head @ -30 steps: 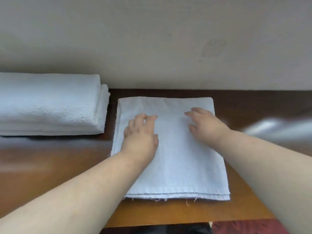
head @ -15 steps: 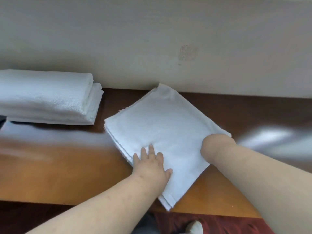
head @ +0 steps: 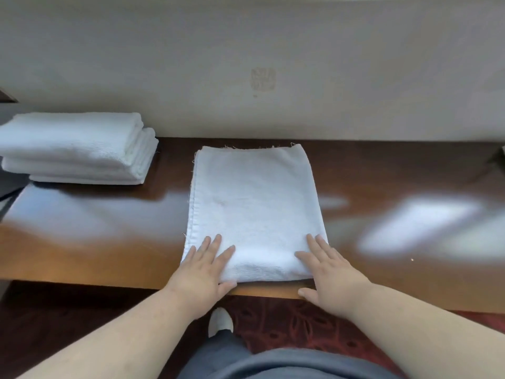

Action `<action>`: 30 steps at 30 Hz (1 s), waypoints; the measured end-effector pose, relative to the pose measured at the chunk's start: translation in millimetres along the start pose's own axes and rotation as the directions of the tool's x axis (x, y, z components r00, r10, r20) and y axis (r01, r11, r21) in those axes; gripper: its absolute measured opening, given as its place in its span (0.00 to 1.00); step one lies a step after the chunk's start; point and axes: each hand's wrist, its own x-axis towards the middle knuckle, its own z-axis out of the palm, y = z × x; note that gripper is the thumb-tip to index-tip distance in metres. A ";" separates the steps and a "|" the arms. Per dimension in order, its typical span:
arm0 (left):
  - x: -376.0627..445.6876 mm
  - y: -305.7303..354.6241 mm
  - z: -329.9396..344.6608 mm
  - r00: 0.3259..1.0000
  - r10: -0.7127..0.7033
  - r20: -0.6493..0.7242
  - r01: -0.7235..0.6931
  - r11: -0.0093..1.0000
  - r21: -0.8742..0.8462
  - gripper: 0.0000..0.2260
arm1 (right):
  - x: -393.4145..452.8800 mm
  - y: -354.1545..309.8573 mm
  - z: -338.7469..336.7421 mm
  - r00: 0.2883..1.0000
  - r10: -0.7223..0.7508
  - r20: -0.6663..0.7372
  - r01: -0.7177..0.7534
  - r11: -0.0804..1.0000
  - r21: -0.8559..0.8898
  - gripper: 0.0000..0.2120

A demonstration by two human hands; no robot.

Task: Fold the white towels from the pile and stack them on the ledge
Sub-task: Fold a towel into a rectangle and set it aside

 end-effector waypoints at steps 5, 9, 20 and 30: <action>-20.5 -19.1 12.6 0.991 -0.130 0.037 0.125 0.984 0.129 0.34 | -20.3 0.7 14.6 0.998 -0.021 0.057 0.022 1.000 -0.014 0.44; -24.8 -19.5 7.9 0.982 -0.181 0.051 0.172 0.974 0.150 0.35 | -28.1 -11.9 21.4 0.999 -0.043 0.023 0.045 0.995 -0.094 0.42; -35.5 -38.1 24.5 0.981 0.009 -0.195 0.014 0.993 0.117 0.43 | -25.6 8.9 28.4 0.988 -0.029 -0.153 0.007 0.990 -0.138 0.44; -26.7 -53.0 2.6 0.956 0.061 -0.288 -0.012 0.985 0.171 0.25 | -26.2 10.0 32.4 0.951 -0.076 -0.299 0.067 0.997 -0.040 0.26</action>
